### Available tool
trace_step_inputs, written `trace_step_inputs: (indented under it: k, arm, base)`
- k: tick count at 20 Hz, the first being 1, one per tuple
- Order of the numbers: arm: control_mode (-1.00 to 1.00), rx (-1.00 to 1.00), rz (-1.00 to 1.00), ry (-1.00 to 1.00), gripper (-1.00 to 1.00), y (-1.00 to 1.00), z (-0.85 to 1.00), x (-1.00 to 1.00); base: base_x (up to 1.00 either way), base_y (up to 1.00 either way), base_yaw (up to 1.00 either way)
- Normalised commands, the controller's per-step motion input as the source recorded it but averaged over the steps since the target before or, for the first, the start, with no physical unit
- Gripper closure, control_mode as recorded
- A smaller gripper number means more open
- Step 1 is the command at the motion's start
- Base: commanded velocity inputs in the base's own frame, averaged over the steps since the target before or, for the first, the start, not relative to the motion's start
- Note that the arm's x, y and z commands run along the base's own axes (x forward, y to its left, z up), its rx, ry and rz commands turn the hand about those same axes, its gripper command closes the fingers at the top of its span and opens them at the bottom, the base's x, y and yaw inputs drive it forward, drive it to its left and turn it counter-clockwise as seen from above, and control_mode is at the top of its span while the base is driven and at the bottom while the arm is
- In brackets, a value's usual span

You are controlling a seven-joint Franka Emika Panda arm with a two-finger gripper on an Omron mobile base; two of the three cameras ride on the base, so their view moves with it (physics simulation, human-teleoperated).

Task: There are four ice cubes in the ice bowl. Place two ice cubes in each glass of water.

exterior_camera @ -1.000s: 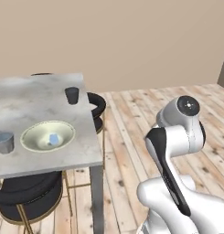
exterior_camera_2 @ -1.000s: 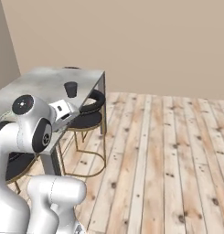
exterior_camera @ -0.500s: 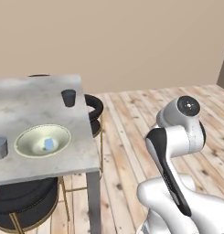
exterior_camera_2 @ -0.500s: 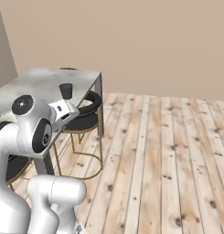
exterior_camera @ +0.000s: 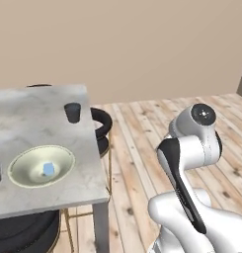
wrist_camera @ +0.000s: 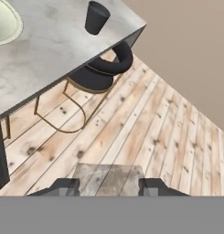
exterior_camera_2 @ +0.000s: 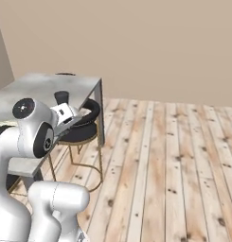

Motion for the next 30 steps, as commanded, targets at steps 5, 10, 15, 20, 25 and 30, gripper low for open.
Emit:
trace_step_inputs:
  k: [5,10,15,20,25,30]
  arm:
    - [1.00,0.00,0.00,0.00,1.00,0.00,0.00,0.00]
    - [1.00,0.00,0.00,0.00,1.00,0.00,0.00,0.00]
    - [1.00,0.00,0.00,0.00,1.00,0.00,0.00,0.00]
    - [1.00,0.00,0.00,0.00,1.00,0.00,0.00,0.00]
    - [1.00,0.00,0.00,0.00,1.00,0.00,0.00,0.00]
    - [1.00,0.00,0.00,0.00,1.00,0.00,0.00,0.00]
  base:
    - [0.50,0.00,0.00]
    - [0.44,0.00,0.00]
    - [0.34,0.08,-0.02]
    - [0.32,0.28,-0.05]
    - [0.39,0.43,-0.05]
    - [0.50,0.42,-0.01]
